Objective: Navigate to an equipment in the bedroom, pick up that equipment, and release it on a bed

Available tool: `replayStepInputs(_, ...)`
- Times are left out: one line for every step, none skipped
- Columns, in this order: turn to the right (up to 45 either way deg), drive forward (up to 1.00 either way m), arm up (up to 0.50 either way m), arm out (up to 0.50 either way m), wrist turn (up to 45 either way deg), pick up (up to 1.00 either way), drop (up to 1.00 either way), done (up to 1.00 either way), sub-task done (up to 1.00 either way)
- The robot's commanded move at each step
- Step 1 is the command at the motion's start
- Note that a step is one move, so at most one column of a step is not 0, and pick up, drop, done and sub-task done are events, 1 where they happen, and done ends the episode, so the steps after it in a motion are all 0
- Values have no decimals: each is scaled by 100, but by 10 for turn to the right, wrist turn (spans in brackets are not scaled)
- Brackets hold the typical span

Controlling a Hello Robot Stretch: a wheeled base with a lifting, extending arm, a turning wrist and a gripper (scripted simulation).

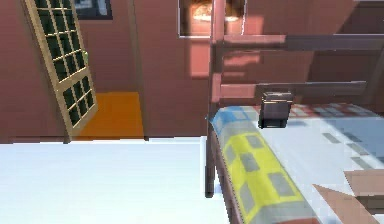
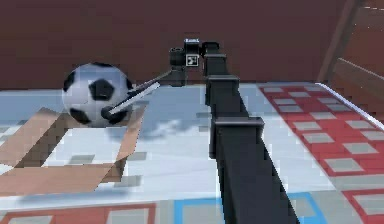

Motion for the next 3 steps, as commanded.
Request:
replayStepInputs(0,0,0,0,450,0,0,0,0)
replayStepInputs(0,0,0,0,150,0,0,0,0)
replayStepInputs(0,0,0,0,0,0,100,0,0)
